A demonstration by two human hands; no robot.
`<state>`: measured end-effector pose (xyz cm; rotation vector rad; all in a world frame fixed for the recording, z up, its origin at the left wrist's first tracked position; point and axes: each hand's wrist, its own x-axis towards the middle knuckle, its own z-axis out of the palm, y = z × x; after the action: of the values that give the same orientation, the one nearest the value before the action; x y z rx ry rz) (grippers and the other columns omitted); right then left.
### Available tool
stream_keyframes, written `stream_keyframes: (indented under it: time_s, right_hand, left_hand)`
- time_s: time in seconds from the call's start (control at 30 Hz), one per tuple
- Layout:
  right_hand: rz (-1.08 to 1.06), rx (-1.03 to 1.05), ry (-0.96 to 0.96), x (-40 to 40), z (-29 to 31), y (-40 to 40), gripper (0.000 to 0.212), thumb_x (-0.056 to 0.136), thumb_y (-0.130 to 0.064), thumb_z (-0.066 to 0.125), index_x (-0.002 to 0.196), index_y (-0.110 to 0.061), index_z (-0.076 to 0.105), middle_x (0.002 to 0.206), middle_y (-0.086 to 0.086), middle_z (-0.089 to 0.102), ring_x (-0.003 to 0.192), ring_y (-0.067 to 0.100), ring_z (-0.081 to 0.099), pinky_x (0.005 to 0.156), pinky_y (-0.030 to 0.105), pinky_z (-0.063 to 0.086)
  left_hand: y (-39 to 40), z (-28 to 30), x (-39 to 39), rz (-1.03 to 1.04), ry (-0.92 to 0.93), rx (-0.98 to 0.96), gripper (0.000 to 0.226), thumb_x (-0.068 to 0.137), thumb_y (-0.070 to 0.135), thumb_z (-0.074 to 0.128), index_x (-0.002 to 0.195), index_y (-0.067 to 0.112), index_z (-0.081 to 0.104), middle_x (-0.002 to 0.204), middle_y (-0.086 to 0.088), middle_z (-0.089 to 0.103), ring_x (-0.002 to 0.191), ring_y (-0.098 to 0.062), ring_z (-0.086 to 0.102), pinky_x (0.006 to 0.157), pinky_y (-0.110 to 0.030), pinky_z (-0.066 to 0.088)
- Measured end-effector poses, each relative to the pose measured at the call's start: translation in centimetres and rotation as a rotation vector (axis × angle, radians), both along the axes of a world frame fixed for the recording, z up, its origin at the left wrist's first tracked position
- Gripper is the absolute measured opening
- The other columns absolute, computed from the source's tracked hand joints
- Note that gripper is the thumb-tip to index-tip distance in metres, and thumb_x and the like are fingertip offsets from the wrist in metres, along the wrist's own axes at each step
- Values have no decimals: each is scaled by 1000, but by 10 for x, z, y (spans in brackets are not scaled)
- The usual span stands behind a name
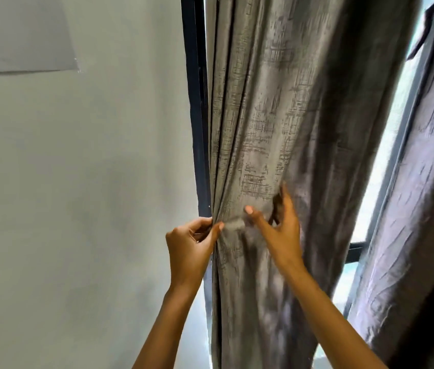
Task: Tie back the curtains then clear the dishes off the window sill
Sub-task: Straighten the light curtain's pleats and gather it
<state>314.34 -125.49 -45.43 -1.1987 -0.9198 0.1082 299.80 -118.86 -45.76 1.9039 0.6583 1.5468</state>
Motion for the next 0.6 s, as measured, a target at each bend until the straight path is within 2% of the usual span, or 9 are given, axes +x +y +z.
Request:
stream_keyframes:
  time_s: [0.1, 0.2, 0.27, 0.33, 0.37, 0.43, 0.5, 0.53, 0.6]
  right_hand:
    - [-147, -88, -293, -10, -12, 0, 39, 91, -10, 60, 130, -9, 57, 112, 1, 69, 96, 8, 66, 91, 30, 53]
    - [-204, -113, -386, -25, -29, -9, 38, 89, 0, 59, 123, -13, 63, 89, -2, 70, 69, 2, 61, 76, 7, 48]
    - [-230, -93, -411, -31, -36, -14, 38, 86, 3, 61, 122, -12, 64, 79, 1, 69, 63, 3, 60, 69, 3, 46]
    - [-271, -142, -497, -38, -35, -18, 45, 85, 5, 58, 126, -11, 60, 88, 4, 71, 72, -2, 60, 76, 3, 44]
    - [-230, -161, -496, -44, -31, -20, 50, 84, 8, 57, 130, -11, 56, 101, 6, 70, 86, -1, 62, 85, 8, 43]
    - [-130, -207, -483, -52, -29, -22, 49, 85, 7, 57, 130, -13, 56, 120, 8, 65, 110, 15, 61, 96, 24, 44]
    - [-4, -232, -257, -55, -22, -24, 24, 94, -29, 59, 117, -26, 66, 110, -5, 71, 102, 8, 66, 87, 22, 51]
    - [-9, -290, -216, -54, -23, -23, 30, 94, -44, 53, 117, -29, 65, 109, -10, 70, 98, 6, 66, 85, 21, 52]
    - [-55, -406, -505, -55, -29, -23, 42, 101, -30, 40, 142, -23, 42, 139, -6, 51, 115, 17, 59, 98, 35, 48]
  left_hand:
    - [-6, 0, 2, -3, -7, 18, 15, 76, 17, 77, 90, 17, 73, 77, 19, 67, 74, 4, 67, 69, -9, 52]
    - [-10, -2, 5, 29, 6, 69, 11, 78, 19, 75, 89, 16, 73, 77, 17, 67, 76, 5, 66, 69, -5, 50]
    - [-10, -5, 5, 58, 15, 72, 11, 80, 22, 74, 89, 15, 73, 78, 9, 71, 79, 2, 66, 71, -5, 50]
    - [-12, -6, 5, 70, 4, 66, 13, 81, 21, 73, 92, 15, 74, 80, 8, 72, 80, 1, 66, 72, -7, 51]
    - [-14, -5, 5, 57, -9, 63, 14, 81, 19, 73, 94, 16, 74, 80, 10, 72, 79, 1, 67, 72, -7, 52]
    - [-20, -4, 6, 2, -40, 62, 15, 80, 15, 73, 95, 17, 72, 80, 18, 69, 77, 3, 67, 70, -7, 51]
    - [-23, -6, 6, -28, -61, 69, 17, 80, 13, 72, 97, 16, 72, 81, 17, 69, 77, 2, 68, 69, -8, 51]
    - [-23, -9, 6, -35, -73, 64, 18, 80, 14, 71, 98, 15, 72, 83, 14, 70, 77, 1, 68, 69, -9, 52]
    - [-22, -11, 5, -28, -87, 65, 20, 79, 18, 71, 98, 11, 73, 83, 5, 73, 76, -3, 69, 69, -11, 54]
